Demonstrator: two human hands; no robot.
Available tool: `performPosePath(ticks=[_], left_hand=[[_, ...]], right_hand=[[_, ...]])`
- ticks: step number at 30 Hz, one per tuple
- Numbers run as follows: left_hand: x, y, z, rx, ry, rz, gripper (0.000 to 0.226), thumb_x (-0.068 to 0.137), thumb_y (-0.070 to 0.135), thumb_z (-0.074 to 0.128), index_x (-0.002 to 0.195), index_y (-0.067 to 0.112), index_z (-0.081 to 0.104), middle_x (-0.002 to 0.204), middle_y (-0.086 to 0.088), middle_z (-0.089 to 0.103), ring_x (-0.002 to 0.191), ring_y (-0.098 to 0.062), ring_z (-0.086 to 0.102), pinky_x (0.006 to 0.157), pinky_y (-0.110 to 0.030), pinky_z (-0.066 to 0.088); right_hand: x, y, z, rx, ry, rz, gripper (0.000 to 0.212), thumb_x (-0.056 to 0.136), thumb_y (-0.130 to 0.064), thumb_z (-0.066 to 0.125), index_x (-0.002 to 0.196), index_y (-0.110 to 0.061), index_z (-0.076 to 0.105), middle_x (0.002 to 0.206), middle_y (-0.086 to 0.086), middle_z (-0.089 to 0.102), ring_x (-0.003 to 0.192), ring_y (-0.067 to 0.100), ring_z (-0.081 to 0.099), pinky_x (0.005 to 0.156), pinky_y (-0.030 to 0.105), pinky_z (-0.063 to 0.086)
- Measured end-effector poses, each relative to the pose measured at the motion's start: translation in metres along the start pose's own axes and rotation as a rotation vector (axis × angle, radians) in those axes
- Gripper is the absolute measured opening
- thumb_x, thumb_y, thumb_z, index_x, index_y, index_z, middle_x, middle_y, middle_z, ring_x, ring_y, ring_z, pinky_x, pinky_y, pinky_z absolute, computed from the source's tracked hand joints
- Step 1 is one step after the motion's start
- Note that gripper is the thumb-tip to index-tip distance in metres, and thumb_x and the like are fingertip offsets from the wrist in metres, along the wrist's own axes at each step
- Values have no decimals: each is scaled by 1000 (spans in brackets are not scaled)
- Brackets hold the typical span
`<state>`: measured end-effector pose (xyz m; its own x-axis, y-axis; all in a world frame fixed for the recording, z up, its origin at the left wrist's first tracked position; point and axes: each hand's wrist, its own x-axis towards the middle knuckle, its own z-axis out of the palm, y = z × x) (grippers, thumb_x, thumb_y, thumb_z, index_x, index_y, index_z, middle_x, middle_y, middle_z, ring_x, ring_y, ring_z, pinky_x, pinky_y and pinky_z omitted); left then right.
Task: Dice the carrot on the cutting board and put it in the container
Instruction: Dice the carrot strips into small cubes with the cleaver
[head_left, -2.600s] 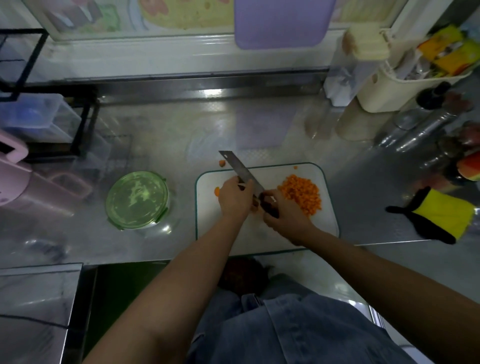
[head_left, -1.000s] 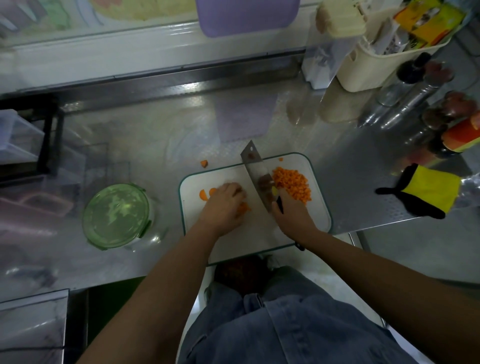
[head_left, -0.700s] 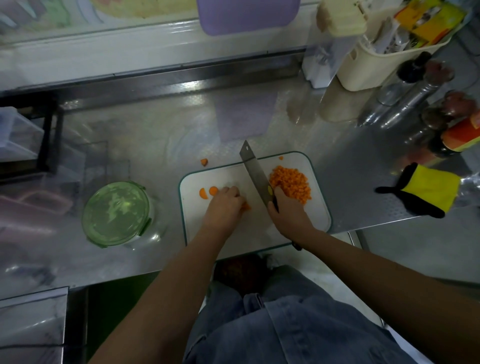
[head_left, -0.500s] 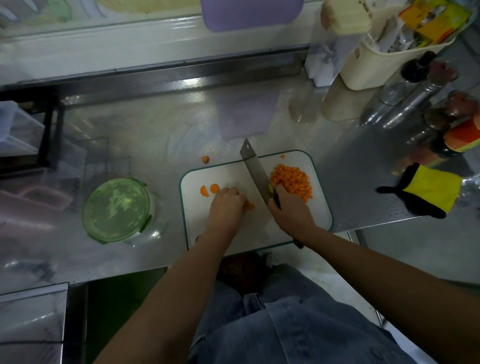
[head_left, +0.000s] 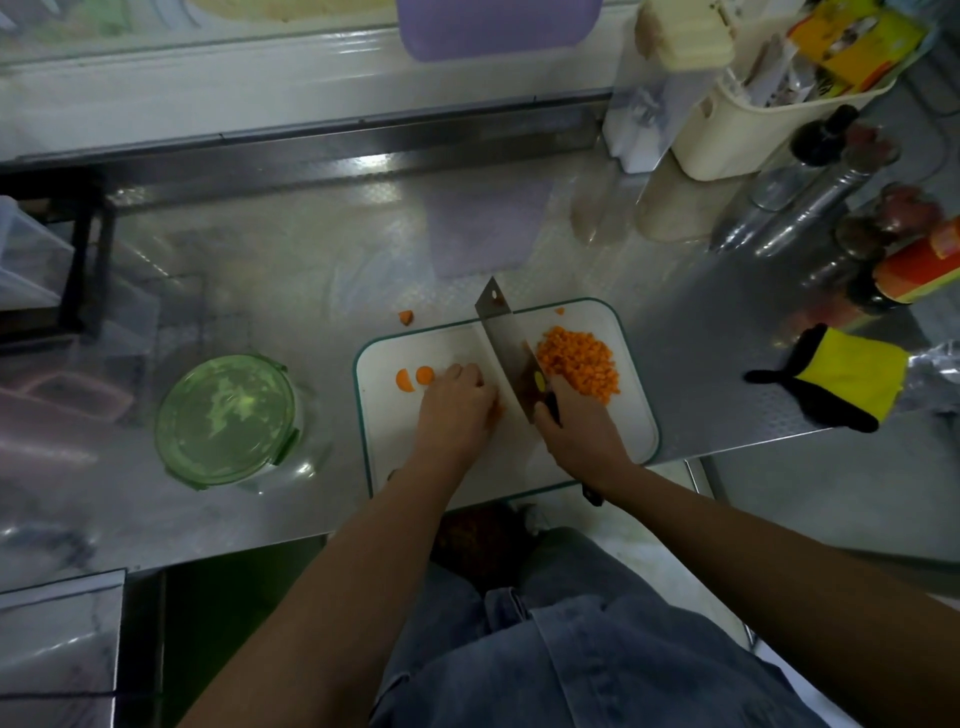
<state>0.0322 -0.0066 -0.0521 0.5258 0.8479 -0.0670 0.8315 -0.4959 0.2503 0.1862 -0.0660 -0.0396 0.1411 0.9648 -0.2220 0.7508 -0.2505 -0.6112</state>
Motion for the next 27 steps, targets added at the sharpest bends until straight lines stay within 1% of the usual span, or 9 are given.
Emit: performPosePath(ticks=[4,7,10,13,17,19,21,23,27], left_hand=[[4,5,3,-52,25,-137,14,88,19,58,89,12,70,88,-7,61,91,-24,51,72,-33,39],[5,7,5,-87,43,-190,12,85,15,59,87,12,71,83,-7,62,88,-25,52,69,-33,38],[3,6,5,-110,59,-191,13,84,17,62,94,12,69,88,-8,63,93,-26,53,71,-35,41],[0,2,6,-125,70,-178,24,80,26,70,99,12,66,94,-8,63,98,-27,53,75,-36,44],[-5,-1,6,-111,99,-183,29,77,34,72,93,10,67,92,-10,62,95,-29,53,75,-37,45],[-5,0,6,-119,82,-177,24,82,32,68,93,11,67,91,-9,61,95,-27,51,74,-35,41],[-3,2,7,-106,57,-177,16,87,25,62,92,12,68,90,-8,60,95,-26,50,70,-32,36],[-1,5,6,-108,55,-197,13,87,16,58,88,12,71,86,-8,61,91,-26,51,66,-31,32],[1,6,7,-168,55,-236,14,84,9,58,83,11,72,82,-10,62,85,-28,53,64,-34,35]], right_hand=[[-2,2,-1,7,9,21,16,95,-25,46,101,-11,48,69,9,60,60,26,59,57,45,51],[-4,1,-1,-11,6,9,14,96,-23,47,101,-10,48,68,8,59,59,25,58,55,42,48],[-3,1,1,-56,-7,8,13,96,-22,47,98,-10,47,64,2,51,59,23,52,53,36,39],[-2,1,3,-93,-8,15,15,96,-22,47,101,-8,46,61,-5,41,58,20,47,54,31,32],[2,1,1,-94,-63,43,11,94,-20,48,96,-10,44,66,5,51,56,25,53,50,38,43],[5,-1,-2,-83,-37,23,9,93,-19,48,92,-12,44,62,2,49,55,24,51,50,37,39],[4,-4,-3,-85,-3,-22,11,92,-19,50,98,-9,48,62,1,49,56,24,51,51,35,35],[0,-7,-2,-100,1,-57,17,92,-19,51,104,-7,50,68,6,56,61,26,55,53,36,38],[-7,-11,8,-135,-31,-70,14,92,-16,50,99,-5,51,74,13,59,65,28,55,56,33,32]])
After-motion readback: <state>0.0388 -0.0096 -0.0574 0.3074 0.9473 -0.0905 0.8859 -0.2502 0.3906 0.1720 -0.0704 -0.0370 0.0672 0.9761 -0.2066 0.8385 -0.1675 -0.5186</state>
